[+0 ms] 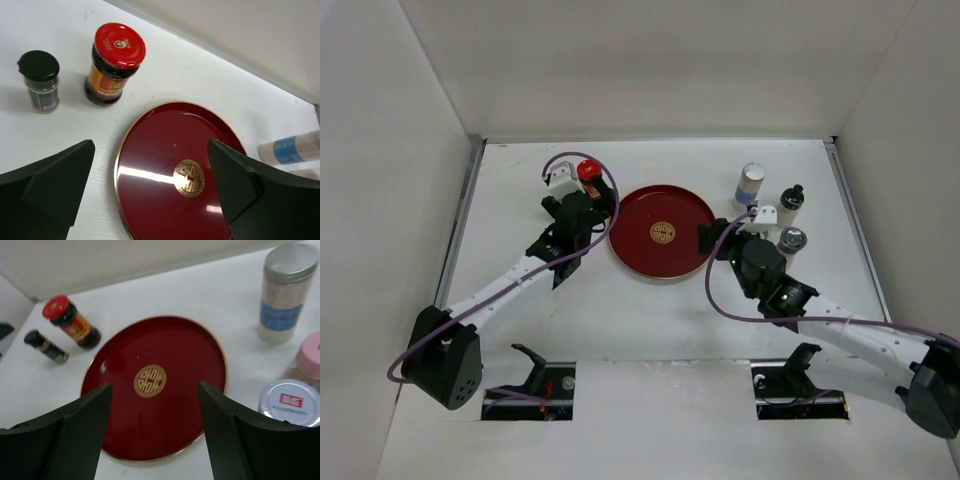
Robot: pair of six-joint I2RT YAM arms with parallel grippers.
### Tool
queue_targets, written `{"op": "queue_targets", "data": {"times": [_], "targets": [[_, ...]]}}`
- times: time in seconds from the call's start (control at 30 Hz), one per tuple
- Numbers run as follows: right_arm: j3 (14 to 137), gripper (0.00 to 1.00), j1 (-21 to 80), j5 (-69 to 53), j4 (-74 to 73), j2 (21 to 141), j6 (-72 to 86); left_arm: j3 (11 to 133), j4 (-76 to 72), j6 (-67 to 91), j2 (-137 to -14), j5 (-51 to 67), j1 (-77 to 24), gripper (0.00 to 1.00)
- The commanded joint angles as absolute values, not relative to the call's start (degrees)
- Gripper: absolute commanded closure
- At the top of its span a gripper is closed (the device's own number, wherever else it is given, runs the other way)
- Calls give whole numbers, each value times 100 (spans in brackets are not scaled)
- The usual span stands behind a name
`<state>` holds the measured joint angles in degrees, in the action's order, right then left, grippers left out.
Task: Organize the condiment bottles
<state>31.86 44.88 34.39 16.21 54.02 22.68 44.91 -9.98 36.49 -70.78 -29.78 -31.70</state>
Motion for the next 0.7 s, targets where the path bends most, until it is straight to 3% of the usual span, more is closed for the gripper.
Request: {"op": "queue_targets", "data": {"times": [0.0, 0.1, 0.17, 0.23, 0.37, 0.43, 0.47, 0.53, 0.6, 0.67], "targets": [[3147, 25, 4627, 2919, 2319, 5642, 2206, 4816, -624, 3525, -7233, -3006, -3046, 0], [3041, 23, 4662, 2813, 2688, 5765, 2188, 5018, -606, 3236, -7435, -3023, -2896, 0], [3032, 26, 4697, 2664, 2733, 5827, 2206, 5150, -746, 2902, -7575, -3049, -2843, 0], [2988, 37, 4750, 2602, 2777, 5906, 2241, 5273, -896, 2603, -7725, -3155, -2764, 0], [2927, 76, 4785, 2619, 2804, 5994, 2259, 5483, -1186, 2233, -7901, -3103, -2554, 0], [2927, 81, 4785, 2584, 2786, 6038, 2303, 5694, -1143, 2119, -8032, -2954, -2483, 0], [2918, 80, 4794, 2584, 2812, 6064, 2303, 5817, -1143, 2022, -8129, -2866, -2448, 5], [2918, 68, 4829, 2584, 2821, 6152, 2311, 6054, -1125, 1916, -8348, -2830, -2386, 43], [2900, 49, 4838, 2584, 2909, 6231, 2312, 6396, -872, 1855, -8603, -2751, -2334, 43], [2892, 27, 4847, 2532, 2962, 6293, 2312, 6809, -485, 1793, -8911, -2716, -2333, 25]]}}
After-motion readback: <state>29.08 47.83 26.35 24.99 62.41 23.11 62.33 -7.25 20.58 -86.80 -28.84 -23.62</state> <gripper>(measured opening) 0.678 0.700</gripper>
